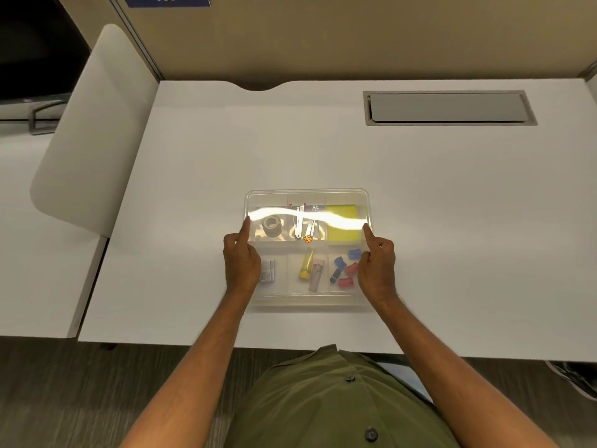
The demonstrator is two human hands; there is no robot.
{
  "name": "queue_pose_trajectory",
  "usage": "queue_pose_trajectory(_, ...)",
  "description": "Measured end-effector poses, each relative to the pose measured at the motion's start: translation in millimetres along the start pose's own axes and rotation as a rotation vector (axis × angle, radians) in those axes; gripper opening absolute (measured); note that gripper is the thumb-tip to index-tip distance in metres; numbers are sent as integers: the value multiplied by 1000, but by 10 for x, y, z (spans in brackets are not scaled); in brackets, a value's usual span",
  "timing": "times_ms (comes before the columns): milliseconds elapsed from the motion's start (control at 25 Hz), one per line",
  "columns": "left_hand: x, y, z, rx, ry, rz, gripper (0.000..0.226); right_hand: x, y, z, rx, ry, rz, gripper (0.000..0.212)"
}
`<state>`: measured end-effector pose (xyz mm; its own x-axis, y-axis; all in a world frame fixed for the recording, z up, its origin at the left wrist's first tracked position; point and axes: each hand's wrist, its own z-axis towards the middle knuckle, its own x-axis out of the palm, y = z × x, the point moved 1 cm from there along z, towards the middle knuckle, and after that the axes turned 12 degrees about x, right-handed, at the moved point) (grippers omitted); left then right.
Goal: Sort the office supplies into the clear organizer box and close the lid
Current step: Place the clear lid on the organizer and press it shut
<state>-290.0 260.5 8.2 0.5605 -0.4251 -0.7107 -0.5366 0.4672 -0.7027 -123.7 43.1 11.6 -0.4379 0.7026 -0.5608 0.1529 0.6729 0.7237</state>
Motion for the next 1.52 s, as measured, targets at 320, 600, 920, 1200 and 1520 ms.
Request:
queue_pose_trajectory(320,64,-70,-31,-24,147,318,104,149,24,22,-184,-124,-442,70)
queue_pose_trajectory(600,86,9,-4,-28,155,327,106,218,574,528,-298,48,-826,130)
queue_pose_trajectory(920,99,-30,-6,1,136,406,106,182,657,597,-306,94,-866,137)
queue_pose_trajectory(1200,177,-305,655,294,489,487,127,209,621,621,-309,100,-868,137)
queue_pose_trajectory(1520,220,-222,768,297,521,506,133,128,678,500,-260,189,-876,132)
